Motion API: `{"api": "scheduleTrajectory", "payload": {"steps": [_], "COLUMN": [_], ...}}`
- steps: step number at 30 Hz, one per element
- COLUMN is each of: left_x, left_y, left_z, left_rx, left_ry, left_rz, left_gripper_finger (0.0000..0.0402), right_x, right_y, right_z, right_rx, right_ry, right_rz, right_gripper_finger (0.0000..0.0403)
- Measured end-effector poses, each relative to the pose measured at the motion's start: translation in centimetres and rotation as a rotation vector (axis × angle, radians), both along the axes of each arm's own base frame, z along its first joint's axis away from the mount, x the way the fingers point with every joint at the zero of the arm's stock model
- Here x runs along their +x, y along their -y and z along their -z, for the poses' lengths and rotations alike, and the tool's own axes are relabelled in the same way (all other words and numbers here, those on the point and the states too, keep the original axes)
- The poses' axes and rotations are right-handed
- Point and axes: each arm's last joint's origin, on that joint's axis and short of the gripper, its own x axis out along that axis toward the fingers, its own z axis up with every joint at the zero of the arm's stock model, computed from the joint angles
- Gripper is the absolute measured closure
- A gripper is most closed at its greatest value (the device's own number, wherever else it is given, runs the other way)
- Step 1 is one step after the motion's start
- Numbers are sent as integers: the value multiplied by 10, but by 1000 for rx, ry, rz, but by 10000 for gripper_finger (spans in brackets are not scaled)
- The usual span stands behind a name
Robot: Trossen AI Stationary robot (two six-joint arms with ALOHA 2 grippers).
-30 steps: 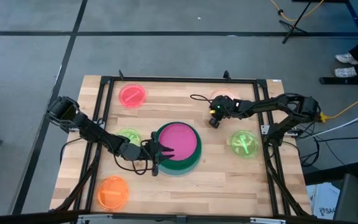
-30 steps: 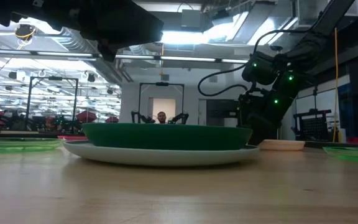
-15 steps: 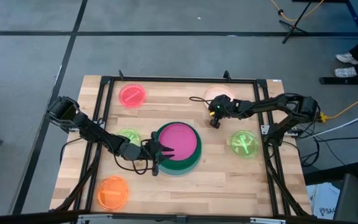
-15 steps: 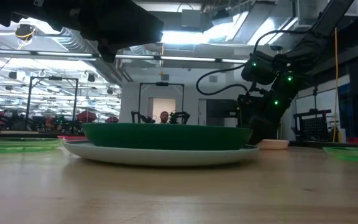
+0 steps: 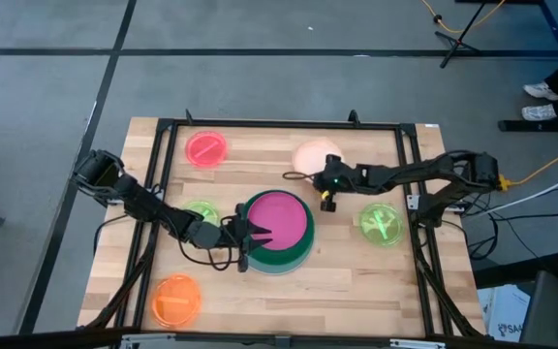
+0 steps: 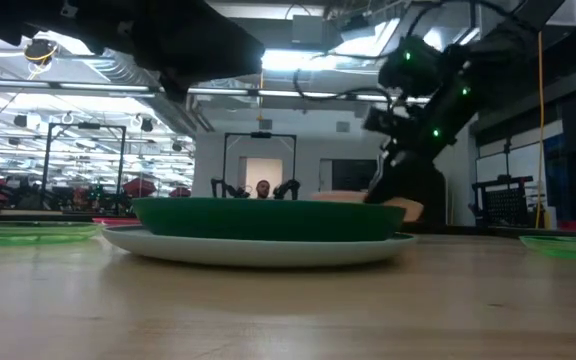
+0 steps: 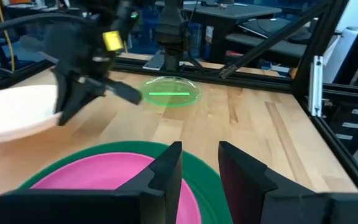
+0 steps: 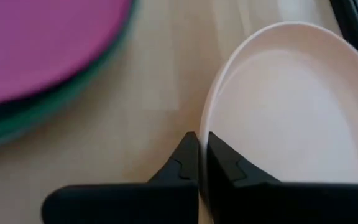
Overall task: Stack plastic plates
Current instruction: Stack the light orange plate on top of the pink plate
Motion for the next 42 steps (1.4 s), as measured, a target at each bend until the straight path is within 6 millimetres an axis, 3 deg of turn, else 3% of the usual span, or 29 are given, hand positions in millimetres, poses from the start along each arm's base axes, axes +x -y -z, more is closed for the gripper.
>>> {"api": "scheduleTrajectory", "payload": {"steps": [9, 21, 34, 42], "left_x": [0, 0, -1, -1], "left_y": [-1, -1, 2, 2], "left_z": [1, -2, -3, -2], "left_rx": [-31, -54, -56, -54], "left_ry": [-7, 32, 36, 33], "left_rz": [-20, -44, -33, -32], "left_gripper_finger": [303, 303, 303, 303], "right_x": [18, 19, 39, 44], "right_y": [-49, -110, -122, -123], "right_z": [-19, -25, -5, 13], "right_rx": [-46, 56, 113, 141], "right_ry": [37, 114, 221, 186], "right_rz": [-264, -557, -618, -620], "right_gripper_finger": [401, 401, 400, 400]}}
